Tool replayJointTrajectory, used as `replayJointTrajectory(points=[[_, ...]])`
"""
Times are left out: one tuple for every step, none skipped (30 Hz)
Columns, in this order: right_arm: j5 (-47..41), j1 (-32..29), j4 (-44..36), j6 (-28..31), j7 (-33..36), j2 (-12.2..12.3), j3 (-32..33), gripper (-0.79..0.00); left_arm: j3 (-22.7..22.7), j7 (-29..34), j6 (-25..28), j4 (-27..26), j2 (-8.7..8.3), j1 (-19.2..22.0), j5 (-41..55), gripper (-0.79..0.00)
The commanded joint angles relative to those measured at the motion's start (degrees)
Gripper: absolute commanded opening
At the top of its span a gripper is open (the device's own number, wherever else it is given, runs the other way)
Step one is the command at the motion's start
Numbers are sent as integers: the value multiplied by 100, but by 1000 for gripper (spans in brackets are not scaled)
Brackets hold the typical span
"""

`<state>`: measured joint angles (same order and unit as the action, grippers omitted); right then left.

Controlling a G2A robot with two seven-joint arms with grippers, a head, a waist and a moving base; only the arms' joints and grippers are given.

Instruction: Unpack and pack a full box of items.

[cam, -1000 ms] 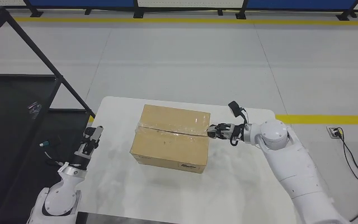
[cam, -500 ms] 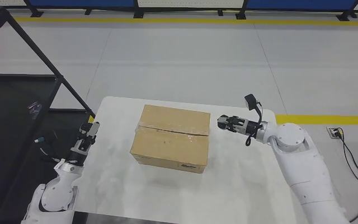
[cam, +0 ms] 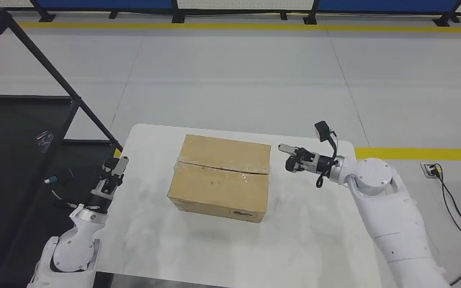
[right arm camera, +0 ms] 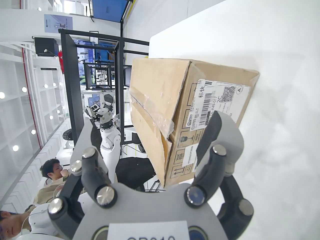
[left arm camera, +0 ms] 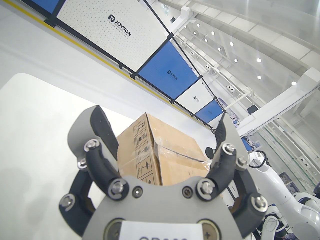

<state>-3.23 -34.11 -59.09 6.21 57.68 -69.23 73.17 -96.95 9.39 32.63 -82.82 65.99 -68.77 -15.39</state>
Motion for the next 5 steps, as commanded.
replayJointTrajectory(points=[[0, 0, 0, 0, 0, 0, 0, -1, 0, 0, 0, 0, 0, 0, 0, -1], [0, 0, 0, 0, 0, 0, 0, -1, 0, 0, 0, 0, 0, 0, 0, 0], [0, 0, 0, 0, 0, 0, 0, -1, 0, 0, 0, 0, 0, 0, 0, 0], [0, 0, 0, 0, 0, 0, 0, -1, 0, 0, 0, 0, 0, 0, 0, 0], [0, 0, 0, 0, 0, 0, 0, -1, 0, 0, 0, 0, 0, 0, 0, 0]])
